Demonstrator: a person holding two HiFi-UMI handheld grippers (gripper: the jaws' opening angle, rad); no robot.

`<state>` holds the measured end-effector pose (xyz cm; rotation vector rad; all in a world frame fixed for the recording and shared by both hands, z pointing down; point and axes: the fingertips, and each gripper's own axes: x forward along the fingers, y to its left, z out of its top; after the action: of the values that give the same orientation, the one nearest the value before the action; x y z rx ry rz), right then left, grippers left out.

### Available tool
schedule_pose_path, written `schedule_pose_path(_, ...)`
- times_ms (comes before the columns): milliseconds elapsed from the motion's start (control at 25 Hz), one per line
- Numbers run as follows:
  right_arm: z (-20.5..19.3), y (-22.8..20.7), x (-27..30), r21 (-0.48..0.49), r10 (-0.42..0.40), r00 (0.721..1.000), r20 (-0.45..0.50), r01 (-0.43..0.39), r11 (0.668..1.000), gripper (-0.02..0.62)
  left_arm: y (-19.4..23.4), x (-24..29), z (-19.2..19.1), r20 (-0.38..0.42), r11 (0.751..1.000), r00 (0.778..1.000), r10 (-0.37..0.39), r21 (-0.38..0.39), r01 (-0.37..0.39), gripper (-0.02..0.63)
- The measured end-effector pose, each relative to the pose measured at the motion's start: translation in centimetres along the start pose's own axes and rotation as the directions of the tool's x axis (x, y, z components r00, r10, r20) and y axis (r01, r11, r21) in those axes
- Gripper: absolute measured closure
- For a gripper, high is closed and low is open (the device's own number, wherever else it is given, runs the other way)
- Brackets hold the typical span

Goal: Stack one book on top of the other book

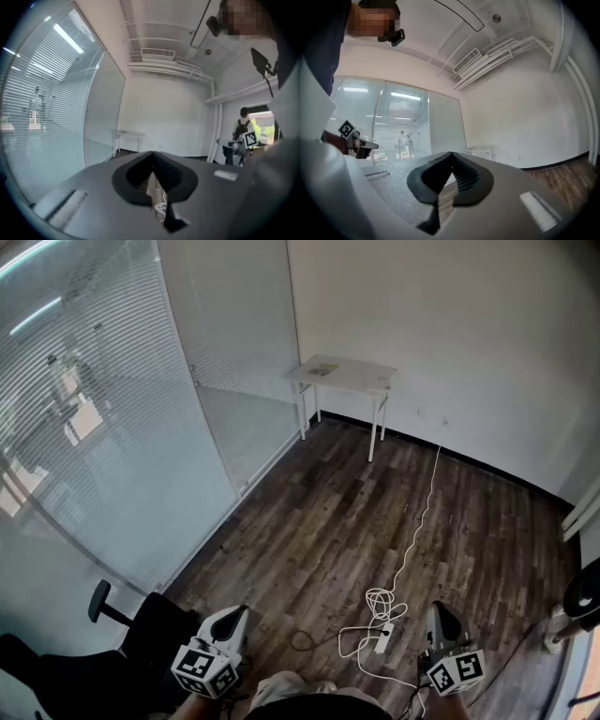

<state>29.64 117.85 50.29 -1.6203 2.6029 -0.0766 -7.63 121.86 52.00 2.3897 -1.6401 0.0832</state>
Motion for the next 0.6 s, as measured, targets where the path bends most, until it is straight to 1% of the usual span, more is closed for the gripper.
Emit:
schedule_pose_path(160, -1.6, 0.0, 1.7, 0.037, 0.019, 0.999, -0.026, -0.018, 0.999, 0.594, -0.2, -0.1, -0.8, -0.031, 1.000, 1.000, 0.006, 0.009, -0.005, 0.600)
schedule_pose_path(280, -2.2, 0.3, 3.0, 0.031, 0.017, 0.999, -0.034, -0.016, 0.999, 0.594, 0.9, 0.1, -1.1, -0.053, 0.999, 0.998, 0.030, 0.037, -0.028, 0.600)
schedule_pose_path(400, -2.4, 0.4, 4.3, 0.013, 0.015, 0.999, -0.039, -0.014, 1.000, 0.594, 2.1, 1.9, -0.8, -0.052, 0.999, 0.998, 0.025, 0.045, -0.023, 0.600)
schedule_pose_path(480, -2.6, -0.5, 5.4, -0.007, -0.025, 0.998, -0.051, 0.025, 1.000, 0.594, 2.6, 4.3, 0.3, -0.031, 0.999, 1.000, 0.002, 0.042, 0.000, 0.600)
schedule_pose_path(600, -2.6, -3.4, 6.9, -0.030, -0.173, 0.983, -0.064, 0.172, 0.985, 0.594, 3.6, 8.6, 2.3, 0.005, 0.997, 0.999, -0.042, 0.058, 0.042, 0.600)
